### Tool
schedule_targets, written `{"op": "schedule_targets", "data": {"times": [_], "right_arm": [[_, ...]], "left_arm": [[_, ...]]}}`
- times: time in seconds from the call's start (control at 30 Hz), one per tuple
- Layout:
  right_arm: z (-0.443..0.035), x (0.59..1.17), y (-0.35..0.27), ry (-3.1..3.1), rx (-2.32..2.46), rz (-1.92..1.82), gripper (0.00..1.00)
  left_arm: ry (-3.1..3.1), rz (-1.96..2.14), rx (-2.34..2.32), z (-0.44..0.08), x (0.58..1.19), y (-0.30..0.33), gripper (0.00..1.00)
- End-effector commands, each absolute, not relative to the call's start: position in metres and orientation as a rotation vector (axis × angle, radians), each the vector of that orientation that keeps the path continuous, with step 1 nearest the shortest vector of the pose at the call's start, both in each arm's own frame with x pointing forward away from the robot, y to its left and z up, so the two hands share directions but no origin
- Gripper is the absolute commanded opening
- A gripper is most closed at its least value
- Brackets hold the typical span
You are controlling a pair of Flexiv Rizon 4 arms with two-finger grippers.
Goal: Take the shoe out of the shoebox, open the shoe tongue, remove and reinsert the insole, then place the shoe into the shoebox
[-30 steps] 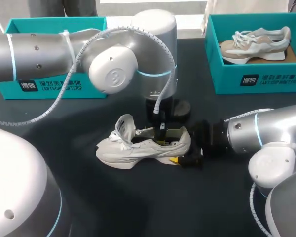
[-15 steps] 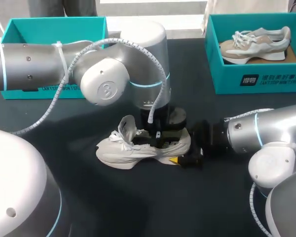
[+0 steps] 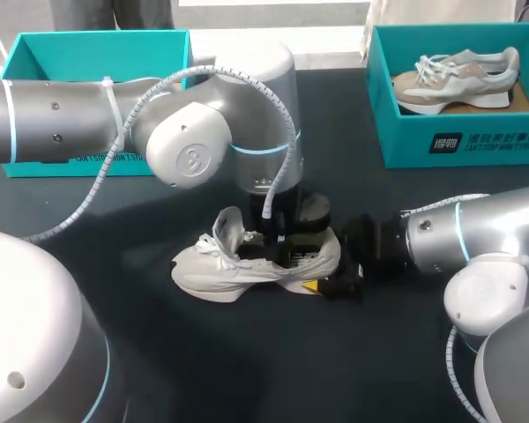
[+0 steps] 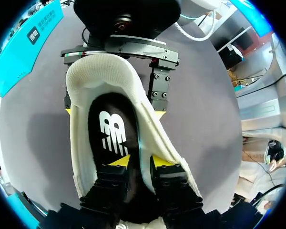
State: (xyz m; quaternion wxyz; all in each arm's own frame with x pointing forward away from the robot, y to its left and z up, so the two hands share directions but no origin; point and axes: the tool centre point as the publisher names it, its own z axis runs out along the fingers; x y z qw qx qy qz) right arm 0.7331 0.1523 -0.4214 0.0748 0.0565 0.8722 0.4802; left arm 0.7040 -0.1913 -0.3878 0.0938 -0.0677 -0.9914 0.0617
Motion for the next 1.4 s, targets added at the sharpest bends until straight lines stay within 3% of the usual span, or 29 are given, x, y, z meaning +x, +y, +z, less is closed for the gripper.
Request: {"op": "schedule_targets", "data": {"times": [0.03, 0.13, 0.53, 0.6, 0.67, 0.7, 1.4], "right_arm": [[-0.425, 0.735, 0.154, 2.617, 0.173, 1.435, 0.00], [-0.425, 0.735, 0.154, 2.617, 0.173, 1.435, 0.00], [-0.425, 0.735, 0.154, 2.617, 0.173, 1.435, 0.00], [-0.425, 0.735, 0.154, 2.617, 0.173, 1.435, 0.00], [-0.425, 0.735, 0.154, 2.617, 0.173, 1.435, 0.00], [-0.425, 0.735, 0.154, 2.617, 0.173, 1.435, 0.00], [-0.425, 0.735, 0.154, 2.617, 0.173, 1.435, 0.00]], "left_arm": [[-2.941, 0.188, -0.204, -0.387, 0.701, -0.190, 0.38], [-2.940, 0.189, -0.203, -0.391, 0.702, -0.189, 0.34], [-3.034, 0.233, -0.283, -0.414, 0.704, -0.191, 0.33], [-3.044, 0.221, -0.280, -0.420, 0.706, -0.192, 0.28], [-3.057, 0.202, -0.269, -0.425, 0.709, -0.193, 0.13], [-3.062, 0.204, -0.268, -0.427, 0.711, -0.193, 0.00], [-2.962, 0.262, -0.171, -0.365, 0.725, -0.165, 0.00]]}}
